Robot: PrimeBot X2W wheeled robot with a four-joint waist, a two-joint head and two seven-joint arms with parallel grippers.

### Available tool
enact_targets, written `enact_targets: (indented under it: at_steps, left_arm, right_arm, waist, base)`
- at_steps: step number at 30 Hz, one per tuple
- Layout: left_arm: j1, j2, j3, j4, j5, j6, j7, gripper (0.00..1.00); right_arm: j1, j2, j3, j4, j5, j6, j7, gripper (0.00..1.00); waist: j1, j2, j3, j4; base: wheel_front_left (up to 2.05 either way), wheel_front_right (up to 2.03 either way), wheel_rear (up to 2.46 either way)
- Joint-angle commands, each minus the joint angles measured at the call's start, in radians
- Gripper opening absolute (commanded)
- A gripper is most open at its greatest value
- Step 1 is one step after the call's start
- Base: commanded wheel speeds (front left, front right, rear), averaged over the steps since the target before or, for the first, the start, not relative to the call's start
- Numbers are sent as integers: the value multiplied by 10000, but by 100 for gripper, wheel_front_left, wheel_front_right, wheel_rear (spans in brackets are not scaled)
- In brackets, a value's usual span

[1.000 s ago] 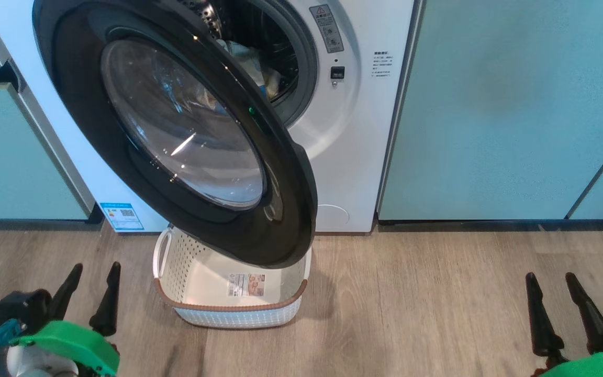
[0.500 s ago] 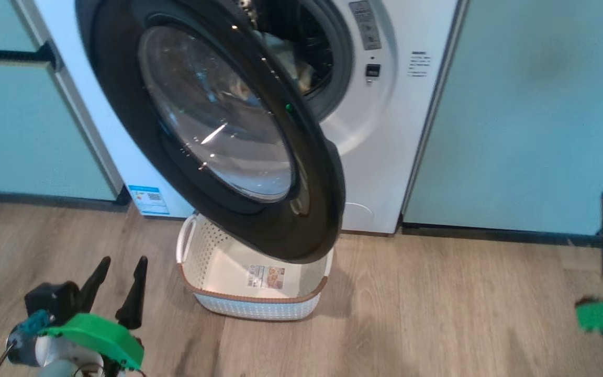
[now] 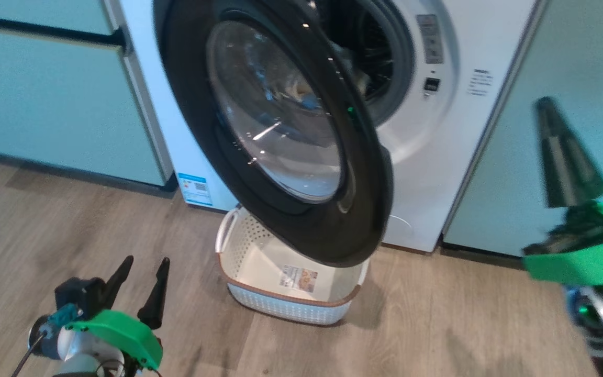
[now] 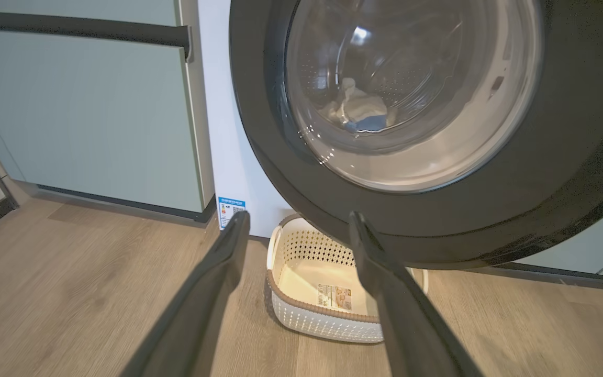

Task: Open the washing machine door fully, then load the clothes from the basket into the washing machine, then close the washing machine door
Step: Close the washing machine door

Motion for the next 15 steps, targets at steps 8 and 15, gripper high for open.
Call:
enact_targets:
  at_steps: [8,15]
  left_arm:
    - [-857,186,-76,33,13,-11,-91,100]
    - [-1070,65,-469,208,5,-12,-91,100]
  right_arm:
    - [-1326,270,2401,144,31,42,-65,0]
    - [-1462,1019,4304,1180,197,42,-65,0]
  waist:
    - [0,-1,-165,886]
    - [0,-1,-195,1502]
  base:
    - [0,0,0]
    - [0,0,0]
